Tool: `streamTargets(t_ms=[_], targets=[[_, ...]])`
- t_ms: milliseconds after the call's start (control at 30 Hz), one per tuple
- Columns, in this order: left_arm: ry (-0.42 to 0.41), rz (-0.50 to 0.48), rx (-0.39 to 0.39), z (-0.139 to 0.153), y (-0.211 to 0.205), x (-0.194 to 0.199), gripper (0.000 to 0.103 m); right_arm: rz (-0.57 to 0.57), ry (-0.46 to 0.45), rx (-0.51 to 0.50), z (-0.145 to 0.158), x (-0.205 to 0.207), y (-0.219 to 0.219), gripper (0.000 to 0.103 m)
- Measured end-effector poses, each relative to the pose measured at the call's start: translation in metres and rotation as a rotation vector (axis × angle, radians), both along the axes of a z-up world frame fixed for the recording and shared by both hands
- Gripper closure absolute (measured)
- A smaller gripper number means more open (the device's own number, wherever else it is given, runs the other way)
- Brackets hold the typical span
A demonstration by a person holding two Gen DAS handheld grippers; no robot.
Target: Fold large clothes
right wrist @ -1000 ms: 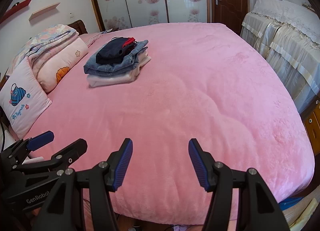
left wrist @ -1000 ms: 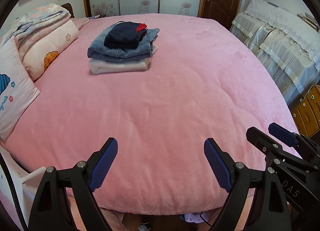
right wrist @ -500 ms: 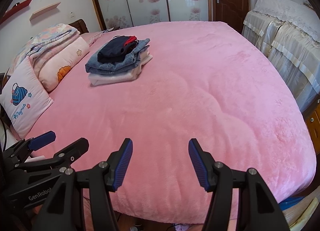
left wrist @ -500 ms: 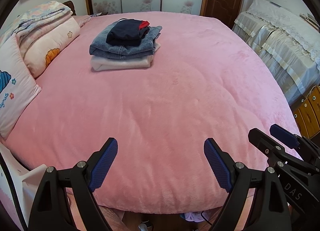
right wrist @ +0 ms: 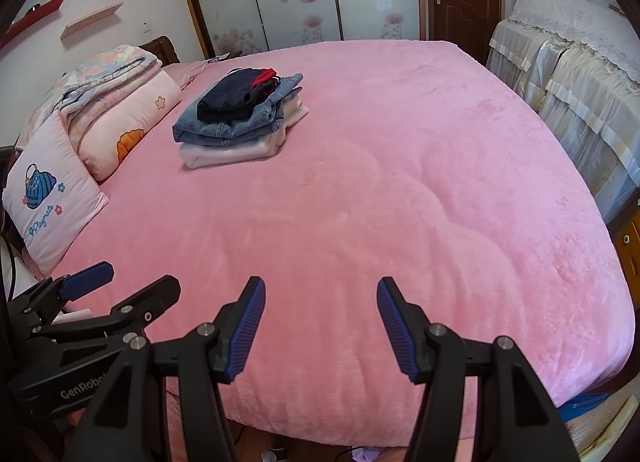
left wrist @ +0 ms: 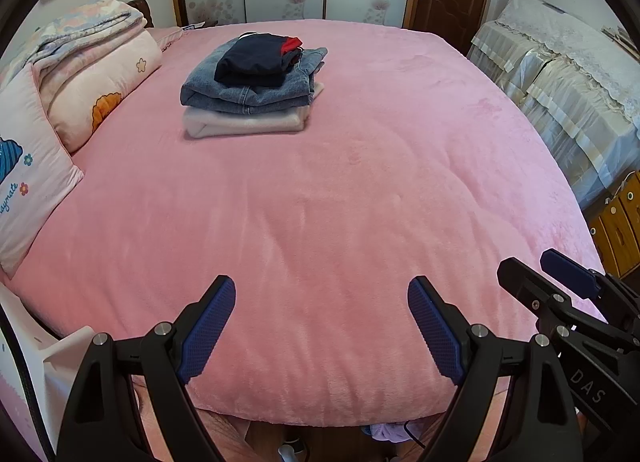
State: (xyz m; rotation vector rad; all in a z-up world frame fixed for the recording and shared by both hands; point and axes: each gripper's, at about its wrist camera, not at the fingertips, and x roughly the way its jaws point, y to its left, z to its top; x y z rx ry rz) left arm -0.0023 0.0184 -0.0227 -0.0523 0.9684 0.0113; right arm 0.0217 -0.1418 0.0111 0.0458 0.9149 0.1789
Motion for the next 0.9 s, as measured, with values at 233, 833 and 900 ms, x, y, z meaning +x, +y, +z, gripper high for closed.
streamTargets(t_ms=[233,833,900], targets=[[0.01,0.004,-0.004,-0.004,0.0,0.001,0.016,0.0,0.01,0.001,-0.003,0.002,-0.001,0.044],[0.036,0.013,-0.001,-0.008,-0.002,0.008,0.016,0.0,0.025,0.005,-0.009,0.007,-0.002,0.044],[0.039,0.014,-0.001,-0.009,-0.002,0.008,0.016,-0.001,0.028,0.005,-0.011,0.007,-0.002,0.044]])
